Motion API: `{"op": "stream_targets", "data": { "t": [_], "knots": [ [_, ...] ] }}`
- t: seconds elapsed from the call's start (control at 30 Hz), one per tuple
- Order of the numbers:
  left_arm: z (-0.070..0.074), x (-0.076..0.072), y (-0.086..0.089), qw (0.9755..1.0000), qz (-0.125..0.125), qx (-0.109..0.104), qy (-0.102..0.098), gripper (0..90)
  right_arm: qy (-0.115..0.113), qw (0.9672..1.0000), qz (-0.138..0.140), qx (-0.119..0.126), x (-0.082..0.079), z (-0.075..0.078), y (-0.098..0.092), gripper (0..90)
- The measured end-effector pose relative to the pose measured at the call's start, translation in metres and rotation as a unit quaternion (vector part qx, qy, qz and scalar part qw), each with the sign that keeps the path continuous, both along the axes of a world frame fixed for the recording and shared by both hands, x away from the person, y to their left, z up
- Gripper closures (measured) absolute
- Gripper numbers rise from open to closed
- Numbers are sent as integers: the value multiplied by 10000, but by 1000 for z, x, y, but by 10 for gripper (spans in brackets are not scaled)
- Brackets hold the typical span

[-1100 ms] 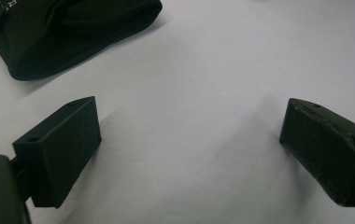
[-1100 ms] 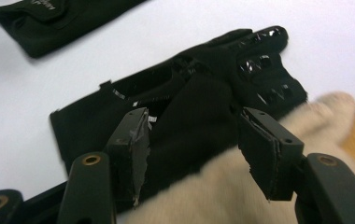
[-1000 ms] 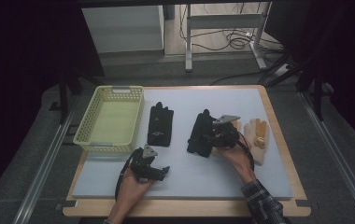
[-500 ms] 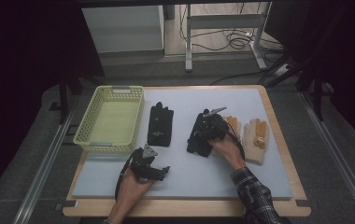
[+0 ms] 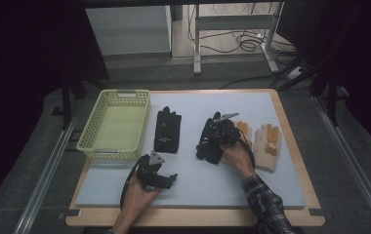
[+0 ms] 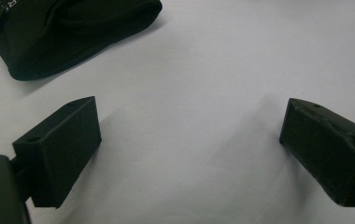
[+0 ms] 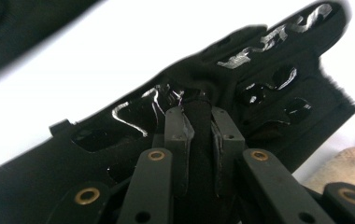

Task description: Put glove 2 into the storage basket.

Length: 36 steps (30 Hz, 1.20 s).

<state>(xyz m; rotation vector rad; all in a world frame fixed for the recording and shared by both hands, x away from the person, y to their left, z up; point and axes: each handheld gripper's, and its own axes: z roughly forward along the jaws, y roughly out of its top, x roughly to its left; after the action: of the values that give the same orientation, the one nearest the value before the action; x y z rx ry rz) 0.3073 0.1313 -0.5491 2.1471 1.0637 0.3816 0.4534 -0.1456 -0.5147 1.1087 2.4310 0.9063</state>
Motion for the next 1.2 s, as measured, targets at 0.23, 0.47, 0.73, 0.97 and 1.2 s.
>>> {"op": "stream_targets", "data": {
  "t": [0.23,0.47,0.73,0.97,1.2],
  "knots": [
    [0,0,0,10000,-11,23,0,55,-201,9987,195,431,-24,32,-1,786],
    [0,0,0,10000,-5,20,-12,55,-192,9956,479,780,-67,51,4,781],
    [0,0,0,10000,-4,16,-11,55,-252,9945,768,673,-112,35,16,779],
    [0,0,0,10000,-7,15,5,55,-179,9947,773,647,-122,15,20,778],
    [0,0,0,10000,-10,22,1,54,-38,9951,821,546,-125,-3,19,681]
  ]
}}
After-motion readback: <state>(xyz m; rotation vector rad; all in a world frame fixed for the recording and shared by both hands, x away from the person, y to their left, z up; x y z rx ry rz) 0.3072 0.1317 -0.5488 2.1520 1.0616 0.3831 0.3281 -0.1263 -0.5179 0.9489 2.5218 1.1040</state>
